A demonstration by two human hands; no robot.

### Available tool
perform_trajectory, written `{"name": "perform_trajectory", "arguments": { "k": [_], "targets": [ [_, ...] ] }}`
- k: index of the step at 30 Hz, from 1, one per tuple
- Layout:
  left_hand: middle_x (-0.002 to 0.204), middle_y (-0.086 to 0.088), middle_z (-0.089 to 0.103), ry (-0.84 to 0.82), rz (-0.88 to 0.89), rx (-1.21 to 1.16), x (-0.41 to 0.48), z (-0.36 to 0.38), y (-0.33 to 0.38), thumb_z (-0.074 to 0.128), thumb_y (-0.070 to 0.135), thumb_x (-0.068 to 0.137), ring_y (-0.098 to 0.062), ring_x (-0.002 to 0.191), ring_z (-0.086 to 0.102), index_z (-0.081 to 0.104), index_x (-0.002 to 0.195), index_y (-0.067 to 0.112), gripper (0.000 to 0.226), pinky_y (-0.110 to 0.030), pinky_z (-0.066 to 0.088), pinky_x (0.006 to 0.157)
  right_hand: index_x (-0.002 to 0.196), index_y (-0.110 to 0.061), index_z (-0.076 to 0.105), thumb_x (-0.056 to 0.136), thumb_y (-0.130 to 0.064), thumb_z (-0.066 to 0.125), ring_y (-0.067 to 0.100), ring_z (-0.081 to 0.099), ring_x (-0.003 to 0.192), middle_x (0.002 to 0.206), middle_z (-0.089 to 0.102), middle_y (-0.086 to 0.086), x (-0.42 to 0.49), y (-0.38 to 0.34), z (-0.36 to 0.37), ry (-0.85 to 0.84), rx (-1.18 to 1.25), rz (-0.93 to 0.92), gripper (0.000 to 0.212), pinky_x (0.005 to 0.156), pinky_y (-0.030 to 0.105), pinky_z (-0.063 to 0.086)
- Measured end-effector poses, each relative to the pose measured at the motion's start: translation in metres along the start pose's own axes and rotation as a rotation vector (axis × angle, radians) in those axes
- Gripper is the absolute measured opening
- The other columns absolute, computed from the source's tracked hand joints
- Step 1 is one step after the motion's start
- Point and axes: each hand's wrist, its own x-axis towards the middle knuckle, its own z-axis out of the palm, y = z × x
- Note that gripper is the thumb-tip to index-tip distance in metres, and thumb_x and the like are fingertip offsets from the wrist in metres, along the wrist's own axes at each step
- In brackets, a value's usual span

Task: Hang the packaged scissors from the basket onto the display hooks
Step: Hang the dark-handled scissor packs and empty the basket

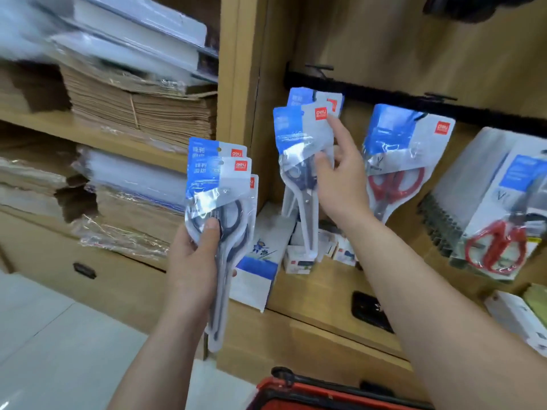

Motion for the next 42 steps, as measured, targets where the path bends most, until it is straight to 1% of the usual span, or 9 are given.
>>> {"name": "perform_trajectory", "arguments": {
  "k": [4, 8, 12, 22, 26, 30, 34, 37, 42],
  "targets": [
    [0.099, 0.014, 0.077, -0.018, 0.020, -0.044, 0.011, 0.000, 0.006, 0.054, 0.033, 0.107, -0.001, 0.089, 0.073, 0.068, 0.115, 0.032, 0.017, -0.020, 0.054, 0.068, 0.153, -0.038, 0.042, 0.107, -0.010, 0.047, 0.011, 0.051, 0.137, 0.155, 0.048, -0.006, 0.026, -0.008, 0.010, 0.094, -0.026, -0.030, 0.054, 0.098, 0.031, 0.058],
    [0.103, 0.014, 0.076, -0.061, 0.027, -0.056, 0.012, 0.005, 0.005, 0.055, 0.036, 0.105, -0.010, 0.098, 0.073, 0.067, 0.120, 0.033, 0.020, -0.037, 0.059, 0.082, 0.155, -0.033, 0.041, 0.108, -0.010, 0.047, 0.003, 0.049, 0.132, 0.156, 0.043, -0.009, 0.030, -0.011, 0.014, 0.134, -0.026, -0.006, 0.052, 0.071, 0.004, 0.050],
    [0.107, 0.015, 0.076, -0.091, 0.040, -0.107, 0.011, 0.009, 0.004, 0.055, 0.031, 0.105, -0.003, 0.100, 0.072, 0.067, 0.124, 0.030, 0.022, -0.017, 0.057, 0.079, 0.157, -0.027, 0.039, 0.108, -0.008, 0.045, -0.014, 0.054, 0.111, 0.148, 0.045, -0.015, 0.023, -0.009, 0.015, 0.159, -0.025, 0.008, 0.052, 0.067, -0.002, 0.045],
    [0.107, 0.017, 0.076, -0.118, -0.003, -0.135, 0.007, 0.013, 0.008, 0.054, 0.039, 0.105, -0.005, 0.102, 0.072, 0.066, 0.121, 0.035, 0.020, -0.031, 0.055, 0.087, 0.159, -0.024, 0.035, 0.109, -0.009, 0.043, -0.044, 0.038, 0.079, 0.134, 0.040, -0.020, 0.030, -0.014, 0.012, 0.164, -0.104, 0.003, 0.053, 0.060, -0.006, 0.038],
    [0.106, 0.017, 0.076, -0.108, -0.007, -0.143, 0.009, 0.011, 0.010, 0.055, 0.038, 0.105, -0.004, 0.101, 0.072, 0.066, 0.119, 0.035, 0.019, -0.031, 0.056, 0.087, 0.159, -0.026, 0.035, 0.108, -0.010, 0.044, -0.011, 0.060, 0.108, 0.148, 0.046, -0.017, 0.041, -0.013, 0.014, 0.150, -0.250, 0.022, 0.055, 0.059, -0.004, 0.041],
    [0.108, 0.013, 0.076, -0.124, -0.020, -0.131, 0.008, 0.012, 0.007, 0.055, 0.039, 0.105, -0.009, 0.103, 0.073, 0.066, 0.120, 0.034, 0.020, -0.037, 0.057, 0.090, 0.159, -0.031, 0.032, 0.107, -0.020, 0.051, 0.016, 0.056, 0.130, 0.149, 0.051, -0.001, 0.040, -0.013, 0.019, 0.101, -0.380, 0.105, 0.056, 0.065, -0.001, 0.045],
    [0.106, 0.011, 0.076, -0.131, -0.020, -0.127, 0.008, 0.012, 0.003, 0.058, 0.039, 0.104, -0.012, 0.101, 0.073, 0.066, 0.118, 0.032, 0.017, -0.041, 0.058, 0.091, 0.135, -0.035, 0.056, 0.102, -0.033, 0.060, 0.013, 0.060, 0.111, 0.126, 0.057, -0.004, -0.013, -0.009, 0.021, 0.089, -0.422, 0.036, 0.034, 0.095, 0.034, 0.054],
    [0.108, 0.005, 0.077, -0.135, -0.019, -0.158, 0.009, 0.014, 0.001, 0.067, 0.039, 0.099, -0.015, 0.101, 0.074, 0.066, 0.118, 0.026, 0.022, -0.036, 0.059, 0.083, 0.115, -0.033, 0.063, 0.095, -0.036, 0.072, 0.023, 0.070, 0.096, 0.105, 0.071, -0.002, -0.058, -0.008, 0.033, -0.140, -0.086, 0.206, 0.022, 0.081, 0.047, 0.061],
    [0.108, 0.007, 0.077, -0.196, -0.022, -0.194, 0.002, 0.019, 0.000, 0.071, 0.022, 0.097, -0.009, 0.098, 0.075, 0.064, 0.123, 0.025, 0.028, -0.020, 0.058, 0.072, 0.109, -0.030, 0.060, 0.083, -0.022, 0.085, 0.026, 0.075, 0.081, 0.095, 0.075, 0.000, -0.071, -0.008, 0.043, -0.067, -0.021, 0.195, 0.037, 0.069, 0.047, 0.062]
  ]
}}
